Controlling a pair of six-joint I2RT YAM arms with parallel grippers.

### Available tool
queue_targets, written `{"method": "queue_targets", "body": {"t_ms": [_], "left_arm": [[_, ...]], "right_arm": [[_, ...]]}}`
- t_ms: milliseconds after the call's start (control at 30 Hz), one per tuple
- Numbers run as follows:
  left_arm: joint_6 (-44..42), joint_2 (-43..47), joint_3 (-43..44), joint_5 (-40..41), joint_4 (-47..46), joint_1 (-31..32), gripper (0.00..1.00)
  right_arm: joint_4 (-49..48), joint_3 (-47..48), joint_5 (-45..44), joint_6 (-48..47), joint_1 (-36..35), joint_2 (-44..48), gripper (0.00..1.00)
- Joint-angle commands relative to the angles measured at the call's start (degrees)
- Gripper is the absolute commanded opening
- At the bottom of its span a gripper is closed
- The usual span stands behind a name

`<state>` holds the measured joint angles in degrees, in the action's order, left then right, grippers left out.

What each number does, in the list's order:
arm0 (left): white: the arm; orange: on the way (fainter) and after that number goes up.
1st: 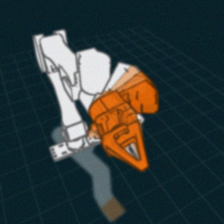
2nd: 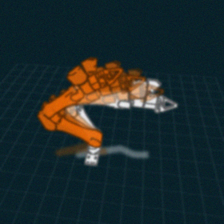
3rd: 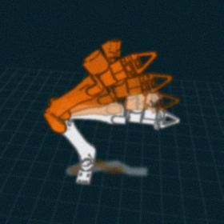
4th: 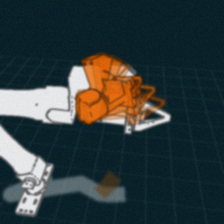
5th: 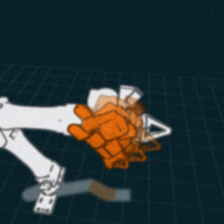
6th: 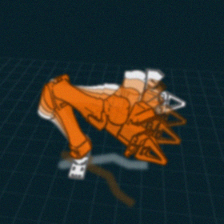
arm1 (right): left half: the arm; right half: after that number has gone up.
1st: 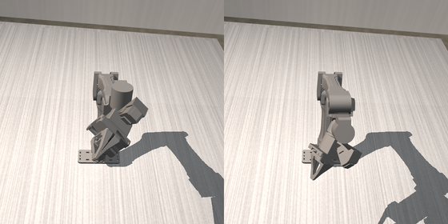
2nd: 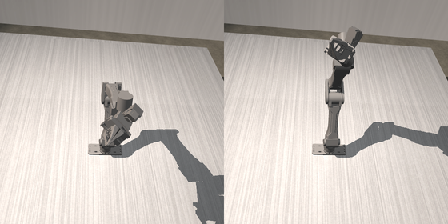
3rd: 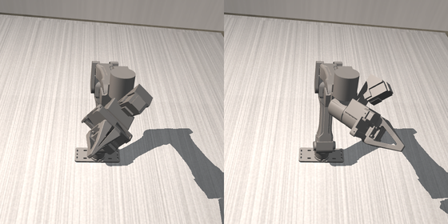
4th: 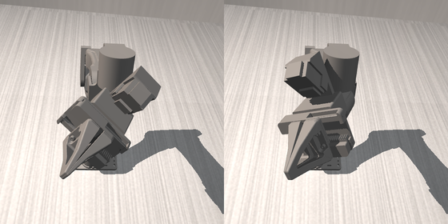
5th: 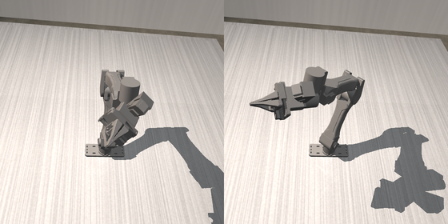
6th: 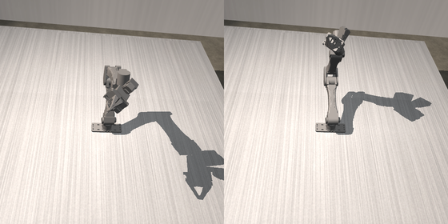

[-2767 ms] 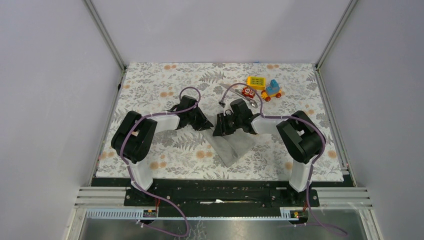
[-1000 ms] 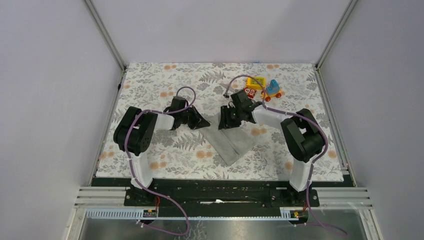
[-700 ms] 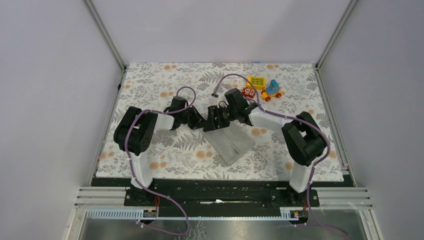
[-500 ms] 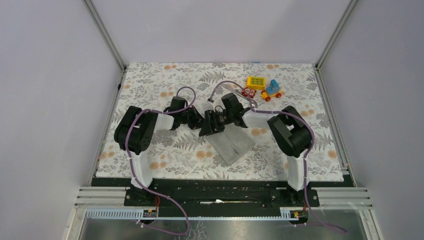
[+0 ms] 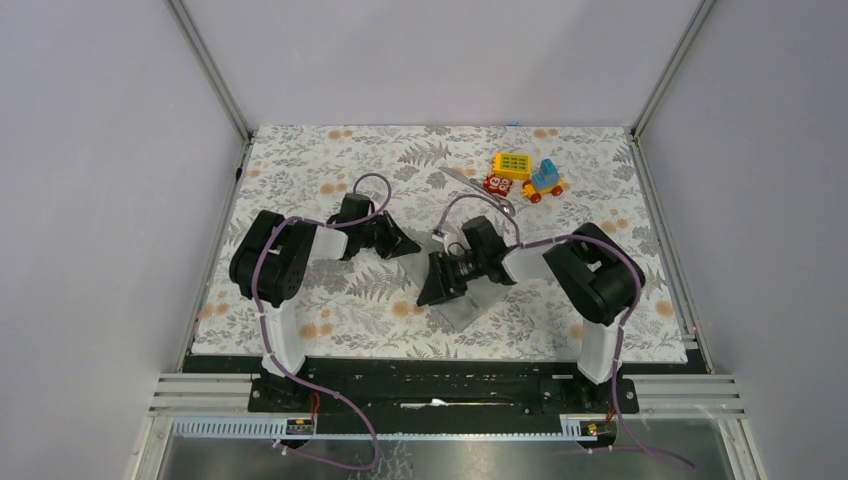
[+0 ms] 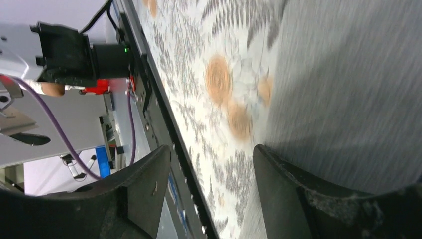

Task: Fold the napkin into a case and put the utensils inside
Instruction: Rotate the 2/3-rectangle-folded napkin at the center of the board.

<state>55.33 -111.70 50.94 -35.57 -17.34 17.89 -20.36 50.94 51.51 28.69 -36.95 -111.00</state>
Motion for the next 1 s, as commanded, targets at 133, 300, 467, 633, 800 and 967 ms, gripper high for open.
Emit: {"method": "queue_targets", "body": {"t_ms": [133, 300, 467, 633, 800, 967], "left_arm": [[-2.83, -3.36, 1.65, 3.37, 2.42, -0.40, 0.01], [-3.27, -1.55, 2.87, 1.89, 4.02, -0.35, 0.05], [-2.01, 2.81, 4.23, -1.67, 4.30, -0.10, 0.19], [0.51, 4.96, 5.66, -5.06, 3.00, 0.37, 0.26], [1.68, 2.66, 6.57, -5.59, 2.38, 0.43, 0.15], [2.72, 1.03, 5.07, -6.25, -0.82, 0.52, 0.13]], "right_arm": [[-2.86, -19.50, -0.81, 1.35, 2.82, 15.80, 0.70], [-5.65, -29.68, -1.67, 6.99, 7.29, 27.59, 0.71], [1.52, -25.96, -3.85, 6.90, 7.40, 35.95, 0.76], [4.55, -20.87, -10.71, 6.14, 7.54, 30.99, 0.71], [-2.65, -17.80, -11.96, 11.58, 7.63, 23.76, 0.47], [-4.81, -17.39, -10.08, 13.26, 7.55, 22.27, 0.42]]}}
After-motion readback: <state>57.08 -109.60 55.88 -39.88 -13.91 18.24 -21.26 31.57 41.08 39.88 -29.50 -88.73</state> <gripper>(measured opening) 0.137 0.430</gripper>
